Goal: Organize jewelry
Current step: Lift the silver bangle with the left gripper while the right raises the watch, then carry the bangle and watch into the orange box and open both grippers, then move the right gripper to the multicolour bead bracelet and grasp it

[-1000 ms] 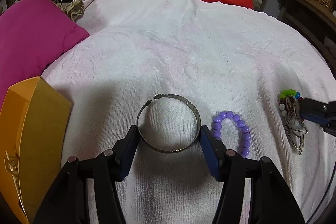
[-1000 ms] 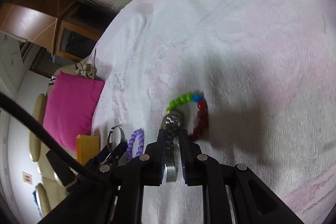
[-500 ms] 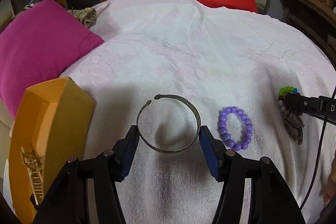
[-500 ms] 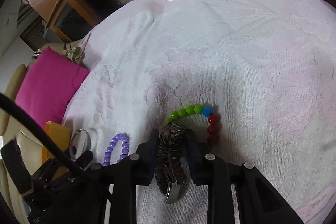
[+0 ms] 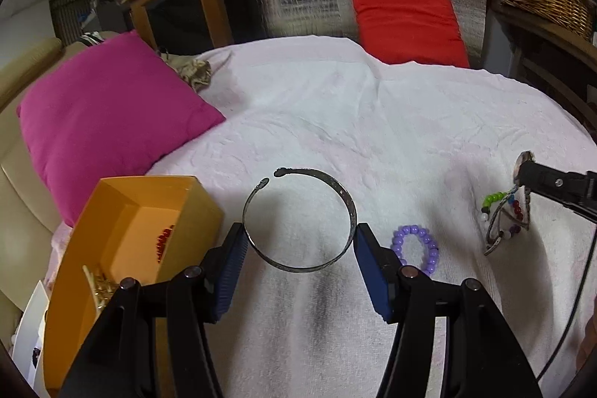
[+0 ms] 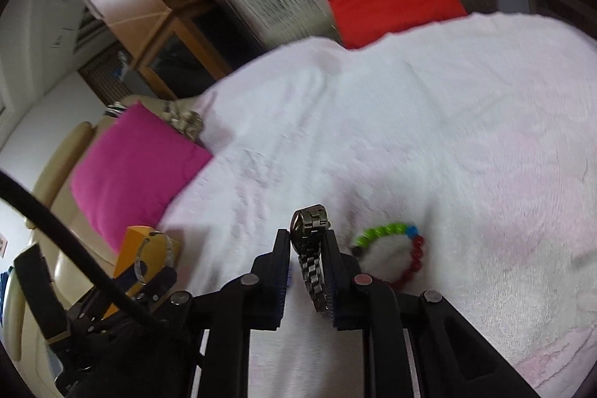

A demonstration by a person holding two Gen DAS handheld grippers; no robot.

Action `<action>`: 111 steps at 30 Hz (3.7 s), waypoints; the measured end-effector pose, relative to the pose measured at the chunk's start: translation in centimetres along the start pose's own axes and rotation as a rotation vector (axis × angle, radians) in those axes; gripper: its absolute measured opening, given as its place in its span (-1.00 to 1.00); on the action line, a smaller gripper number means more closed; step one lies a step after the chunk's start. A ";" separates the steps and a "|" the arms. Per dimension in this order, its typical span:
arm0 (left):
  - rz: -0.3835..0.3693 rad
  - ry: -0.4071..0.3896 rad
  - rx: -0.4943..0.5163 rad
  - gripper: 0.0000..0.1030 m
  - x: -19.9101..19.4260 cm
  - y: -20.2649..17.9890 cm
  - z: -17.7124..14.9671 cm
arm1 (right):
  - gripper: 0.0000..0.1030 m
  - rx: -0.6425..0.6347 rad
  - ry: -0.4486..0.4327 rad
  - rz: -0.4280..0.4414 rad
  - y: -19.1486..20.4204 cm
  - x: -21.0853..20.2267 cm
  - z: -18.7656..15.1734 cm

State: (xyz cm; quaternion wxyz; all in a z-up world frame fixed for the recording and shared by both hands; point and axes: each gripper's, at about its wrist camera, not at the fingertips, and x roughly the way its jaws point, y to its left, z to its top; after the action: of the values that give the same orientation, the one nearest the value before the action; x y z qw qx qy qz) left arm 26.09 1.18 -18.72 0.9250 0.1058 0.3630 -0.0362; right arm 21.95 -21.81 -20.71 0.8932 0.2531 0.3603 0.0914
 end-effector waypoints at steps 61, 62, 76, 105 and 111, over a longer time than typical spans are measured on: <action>0.313 0.151 -0.175 0.39 -8.9 16.3 -6.9 | -0.02 -0.271 0.206 0.231 16.8 1.1 -7.0; 0.305 0.140 -0.156 0.41 -8.8 15.1 -6.1 | 0.06 -0.252 0.174 0.208 15.1 0.1 -6.2; 0.150 0.062 0.007 0.50 -2.0 -2.6 1.4 | 0.10 0.099 0.108 -0.010 -3.0 -3.0 -0.9; -0.029 0.196 0.005 0.50 2.7 -5.0 0.1 | 0.15 0.150 0.191 -0.134 -5.5 -0.3 -1.6; -0.061 0.297 0.000 0.50 5.1 -4.3 -0.5 | 0.16 0.144 0.184 -0.150 -5.7 -0.2 -1.4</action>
State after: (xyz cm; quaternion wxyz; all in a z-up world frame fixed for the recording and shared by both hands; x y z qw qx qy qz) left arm 28.89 -2.88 -23.29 0.8596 0.0990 0.4990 -0.0485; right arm 20.74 -26.26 -24.37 0.8402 0.2797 0.4640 0.0212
